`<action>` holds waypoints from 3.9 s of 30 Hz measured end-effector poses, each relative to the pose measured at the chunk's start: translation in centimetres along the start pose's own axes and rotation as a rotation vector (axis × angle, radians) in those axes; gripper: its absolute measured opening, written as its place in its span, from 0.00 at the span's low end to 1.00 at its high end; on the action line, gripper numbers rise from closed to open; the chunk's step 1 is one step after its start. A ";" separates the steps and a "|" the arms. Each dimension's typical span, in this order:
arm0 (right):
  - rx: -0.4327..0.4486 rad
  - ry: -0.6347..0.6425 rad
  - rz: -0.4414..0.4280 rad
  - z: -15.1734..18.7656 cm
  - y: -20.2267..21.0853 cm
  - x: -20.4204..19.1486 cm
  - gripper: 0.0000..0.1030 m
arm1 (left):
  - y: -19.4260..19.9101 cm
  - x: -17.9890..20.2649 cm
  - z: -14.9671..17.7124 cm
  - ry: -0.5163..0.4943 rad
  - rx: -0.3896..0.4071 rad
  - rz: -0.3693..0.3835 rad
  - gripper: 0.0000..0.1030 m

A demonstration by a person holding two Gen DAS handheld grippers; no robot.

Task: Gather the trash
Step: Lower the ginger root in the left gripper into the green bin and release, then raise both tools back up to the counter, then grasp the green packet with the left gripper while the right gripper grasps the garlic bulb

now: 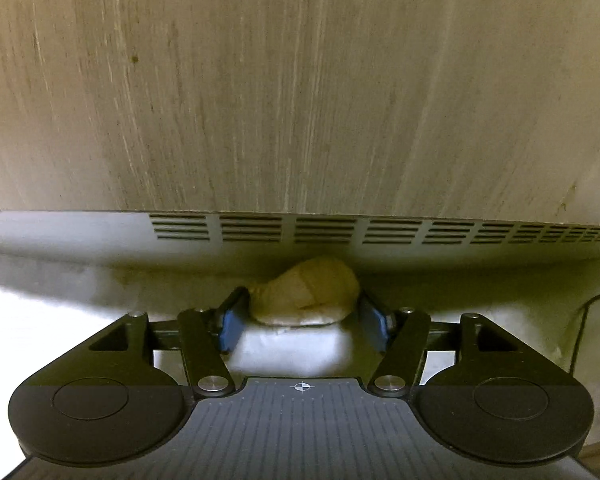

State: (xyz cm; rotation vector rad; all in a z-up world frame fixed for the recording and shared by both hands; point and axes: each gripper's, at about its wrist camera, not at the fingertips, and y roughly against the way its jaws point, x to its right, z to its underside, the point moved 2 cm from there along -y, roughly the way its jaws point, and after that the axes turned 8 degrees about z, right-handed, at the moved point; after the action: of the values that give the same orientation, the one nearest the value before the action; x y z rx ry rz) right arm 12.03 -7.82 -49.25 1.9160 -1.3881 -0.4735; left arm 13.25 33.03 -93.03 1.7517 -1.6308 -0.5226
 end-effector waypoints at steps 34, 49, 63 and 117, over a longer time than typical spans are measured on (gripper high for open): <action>-0.114 0.356 -0.121 -9.1 12.6 -0.2 0.58 | 53.7 18.7 -24.1 0.223 -0.081 0.274 0.61; -0.135 0.130 -0.156 -16.1 18.6 7.7 0.58 | 43.0 29.6 -30.4 0.344 -0.541 0.306 0.57; 0.285 0.111 0.118 -26.3 26.5 14.4 0.58 | 64.6 26.1 -49.7 0.132 0.059 0.319 0.57; 0.122 -0.070 -0.188 -45.1 7.6 22.4 0.18 | 41.2 43.0 -71.5 0.026 -0.038 0.073 0.57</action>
State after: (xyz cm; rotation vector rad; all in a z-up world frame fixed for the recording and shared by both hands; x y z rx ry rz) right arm 44.51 -14.88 -10.63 2.1600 -1.3124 -0.5615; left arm 39.61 6.15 -7.96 1.6584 -1.6498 -0.4916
